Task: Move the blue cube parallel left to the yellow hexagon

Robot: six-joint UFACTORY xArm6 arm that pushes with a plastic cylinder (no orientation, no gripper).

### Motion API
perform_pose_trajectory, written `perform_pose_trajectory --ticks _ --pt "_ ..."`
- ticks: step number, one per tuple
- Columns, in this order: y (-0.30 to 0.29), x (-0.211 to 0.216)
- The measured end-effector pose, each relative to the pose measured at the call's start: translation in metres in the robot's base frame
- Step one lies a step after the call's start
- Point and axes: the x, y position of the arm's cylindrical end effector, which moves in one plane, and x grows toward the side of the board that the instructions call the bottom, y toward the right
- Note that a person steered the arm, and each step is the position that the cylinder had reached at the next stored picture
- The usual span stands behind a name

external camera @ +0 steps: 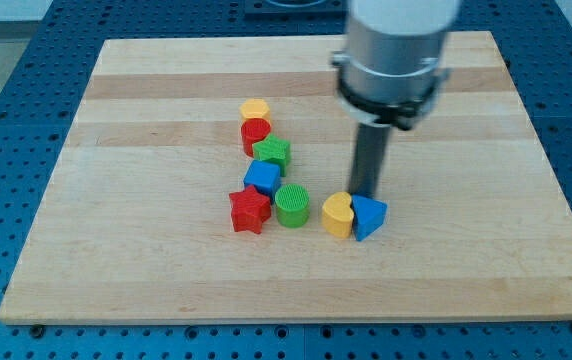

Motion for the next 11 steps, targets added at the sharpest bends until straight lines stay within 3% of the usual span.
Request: perform_pose_trajectory --ticks 2,3,4,6,8,9,10,11 --pt "-0.123 -0.028" --pt "-0.153 -0.03" --pt "-0.145 -0.027" --pt "-0.219 -0.009" --pt "-0.224 0.034" --pt "-0.264 -0.004" --pt "-0.291 -0.089" --pt "-0.298 -0.124"
